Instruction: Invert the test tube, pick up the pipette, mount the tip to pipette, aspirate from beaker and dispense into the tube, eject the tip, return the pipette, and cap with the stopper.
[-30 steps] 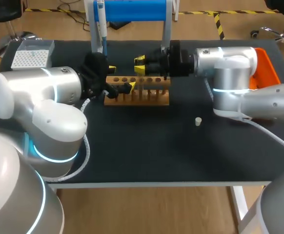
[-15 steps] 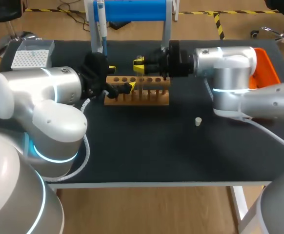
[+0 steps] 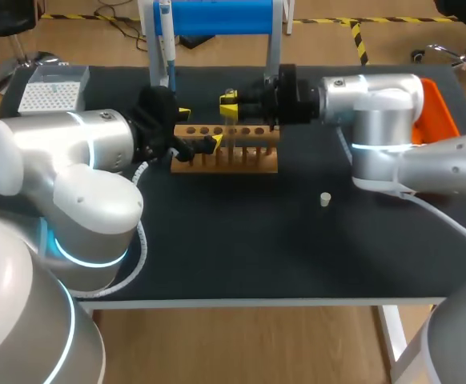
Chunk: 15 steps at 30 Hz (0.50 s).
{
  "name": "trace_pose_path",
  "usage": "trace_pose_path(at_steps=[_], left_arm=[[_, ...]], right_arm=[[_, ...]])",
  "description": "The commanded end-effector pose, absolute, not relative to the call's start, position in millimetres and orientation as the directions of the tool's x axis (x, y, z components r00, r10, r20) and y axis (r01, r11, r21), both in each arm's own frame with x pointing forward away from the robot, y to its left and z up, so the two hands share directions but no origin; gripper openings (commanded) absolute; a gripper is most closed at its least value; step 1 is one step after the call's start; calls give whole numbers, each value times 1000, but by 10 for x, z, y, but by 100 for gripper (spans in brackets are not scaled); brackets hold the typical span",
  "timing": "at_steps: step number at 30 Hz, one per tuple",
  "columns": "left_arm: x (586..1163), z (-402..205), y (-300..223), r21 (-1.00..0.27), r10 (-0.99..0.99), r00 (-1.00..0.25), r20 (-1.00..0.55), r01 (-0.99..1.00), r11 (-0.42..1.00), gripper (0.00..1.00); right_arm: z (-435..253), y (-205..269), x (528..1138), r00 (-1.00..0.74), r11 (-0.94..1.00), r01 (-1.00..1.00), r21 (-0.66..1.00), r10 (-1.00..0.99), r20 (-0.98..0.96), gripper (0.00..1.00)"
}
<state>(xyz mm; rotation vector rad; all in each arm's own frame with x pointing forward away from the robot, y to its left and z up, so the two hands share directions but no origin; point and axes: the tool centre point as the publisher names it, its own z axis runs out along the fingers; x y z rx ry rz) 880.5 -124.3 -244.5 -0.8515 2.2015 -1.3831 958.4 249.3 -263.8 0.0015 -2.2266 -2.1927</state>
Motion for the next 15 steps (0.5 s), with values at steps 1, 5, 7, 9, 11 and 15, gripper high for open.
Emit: trace_pose_path(at_steps=[1,5,7,9,11,15], left_arm=[[8812,-2440,-1236,-902,-676,-736,-13,-283,325,100],[8812,-2440,-1236,-902,-676,-736,-13,-283,325,100],[8812,-2440,-1236,-902,-676,-736,-13,-283,325,100],[8812,-2440,-1236,-902,-676,-736,-13,-283,325,100],[8812,-2440,-1236,-902,-676,-736,-13,-283,325,100],[8812,-2440,-1236,-902,-676,-736,-13,-283,325,100]], right_arm=[[-2586,2470,9558,-1000,17,7,1000,-8,7,0],[-2565,2467,9540,-1000,19,3,1000,-8,3,0],[-2538,2463,9526,-1000,19,1,1000,-10,2,0],[-2519,2463,9521,-1000,19,0,1000,-13,0,0],[-2497,2463,9522,-1000,20,1,1000,-15,1,0],[-2459,2454,9521,-1000,21,0,1000,-13,1,0]])
